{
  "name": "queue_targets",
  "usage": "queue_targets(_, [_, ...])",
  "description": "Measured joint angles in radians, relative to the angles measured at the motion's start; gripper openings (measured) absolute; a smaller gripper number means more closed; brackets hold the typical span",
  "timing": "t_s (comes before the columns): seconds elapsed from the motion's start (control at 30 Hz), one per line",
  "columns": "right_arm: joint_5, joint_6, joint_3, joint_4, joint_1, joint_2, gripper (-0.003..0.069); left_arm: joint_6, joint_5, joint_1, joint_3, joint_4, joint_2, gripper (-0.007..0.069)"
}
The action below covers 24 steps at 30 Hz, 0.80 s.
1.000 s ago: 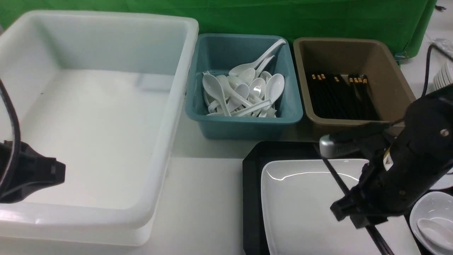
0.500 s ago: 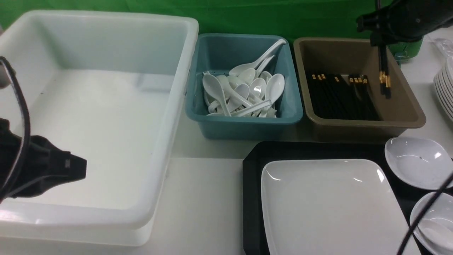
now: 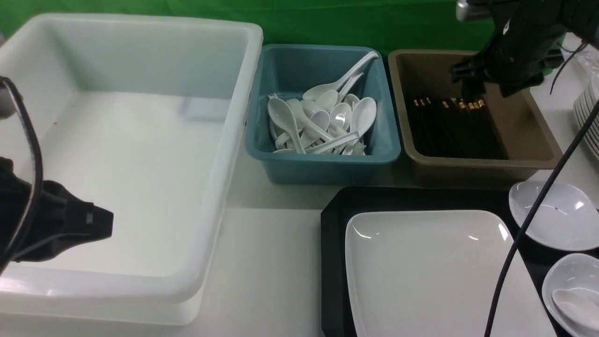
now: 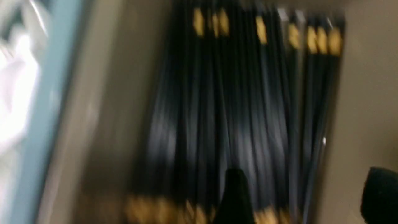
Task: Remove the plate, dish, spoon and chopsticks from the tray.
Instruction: Use the right arm to grab a soup spoon from the plate
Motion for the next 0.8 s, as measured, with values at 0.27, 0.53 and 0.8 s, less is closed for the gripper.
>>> queue_targets(0.27, [0.183,-0.101,0.281,-0.004,-0.049,-0.377,0.0024,0.003,-0.004,0.000,0.000,0.004,0.000,0.0000])
queue_targets(0.53, [0.171,-0.145,0.818,-0.008,-0.120,-0.677,0.0271,0.003,-0.005,0.000,0.000,0.003,0.000,0.0000])
queue_targets(0.8, [0.128,-0.126,1.038,-0.082,-0.120,-0.597,0.0537,0.028,-0.011,0.000,0.000,0.001,0.000,0.0000])
